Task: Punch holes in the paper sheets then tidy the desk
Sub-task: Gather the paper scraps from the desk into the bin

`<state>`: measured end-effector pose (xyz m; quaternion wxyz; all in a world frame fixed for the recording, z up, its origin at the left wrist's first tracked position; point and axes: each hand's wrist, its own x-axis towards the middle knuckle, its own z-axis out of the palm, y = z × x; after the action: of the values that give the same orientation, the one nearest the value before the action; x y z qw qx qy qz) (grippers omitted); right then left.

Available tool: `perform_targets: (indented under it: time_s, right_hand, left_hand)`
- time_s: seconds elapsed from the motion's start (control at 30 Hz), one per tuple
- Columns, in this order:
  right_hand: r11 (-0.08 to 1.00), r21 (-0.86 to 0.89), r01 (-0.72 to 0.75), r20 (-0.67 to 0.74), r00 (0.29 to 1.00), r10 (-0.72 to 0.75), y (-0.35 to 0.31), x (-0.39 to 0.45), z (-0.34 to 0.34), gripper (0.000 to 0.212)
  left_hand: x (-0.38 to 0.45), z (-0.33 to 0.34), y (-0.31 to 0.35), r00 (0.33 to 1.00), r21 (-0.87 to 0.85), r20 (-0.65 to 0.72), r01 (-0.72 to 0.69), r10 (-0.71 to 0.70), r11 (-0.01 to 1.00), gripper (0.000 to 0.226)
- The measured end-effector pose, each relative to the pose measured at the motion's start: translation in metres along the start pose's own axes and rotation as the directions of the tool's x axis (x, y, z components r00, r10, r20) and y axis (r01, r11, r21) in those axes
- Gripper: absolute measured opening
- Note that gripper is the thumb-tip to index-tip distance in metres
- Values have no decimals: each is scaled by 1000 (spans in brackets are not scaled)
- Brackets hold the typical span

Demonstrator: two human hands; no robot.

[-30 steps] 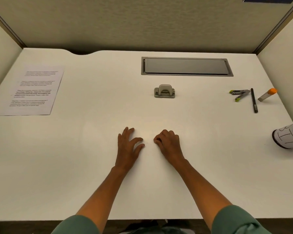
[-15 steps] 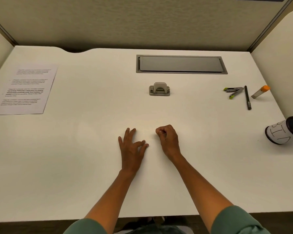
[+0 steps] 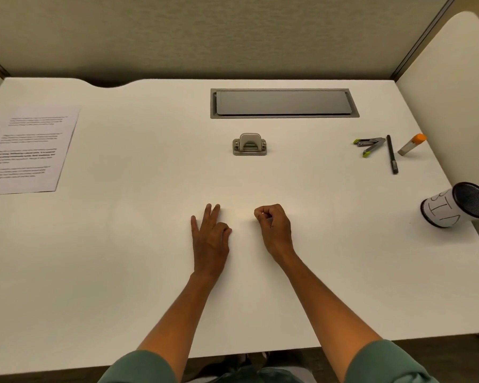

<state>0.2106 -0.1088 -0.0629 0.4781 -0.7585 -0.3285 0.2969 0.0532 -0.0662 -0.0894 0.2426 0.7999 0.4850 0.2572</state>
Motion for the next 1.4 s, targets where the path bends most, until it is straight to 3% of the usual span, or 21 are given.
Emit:
perform_targets:
  time_s: [0.2, 0.47, 0.6, 0.8, 1.2, 1.4]
  right_hand:
    - [994, 79, -75, -53, 995, 80, -2, 2, -18, 9]
    - [988, 137, -72, -157, 983, 93, -4, 11, -52, 4]
    - [985, 159, -58, -200, 976, 90, -10, 17, -74, 4]
    - [981, 195, -13, -307, 949, 74, -17, 28, -134, 4]
    - [980, 199, -14, -532, 838, 120, 5, 45, -300, 8]
    - [989, 121, -89, -612, 777, 145, 30, 52, -370, 18]
  left_hand:
    - [16, -6, -14, 997, 5, 77, -1, 0, 1000, 14]
    - [40, -24, -9, 998, -152, -14, 60, -62, 987, 13]
    - [56, -12, 36, 997, -269, 10, 72, -71, 961, 11]
    - [82, 30, 132, 996, -405, 78, 0, 34, 914, 11]
    - [90, 134, 311, 924, -483, 203, -192, 323, 855, 8]
    - [86, 185, 370, 888, -494, 237, -239, 393, 836, 7]
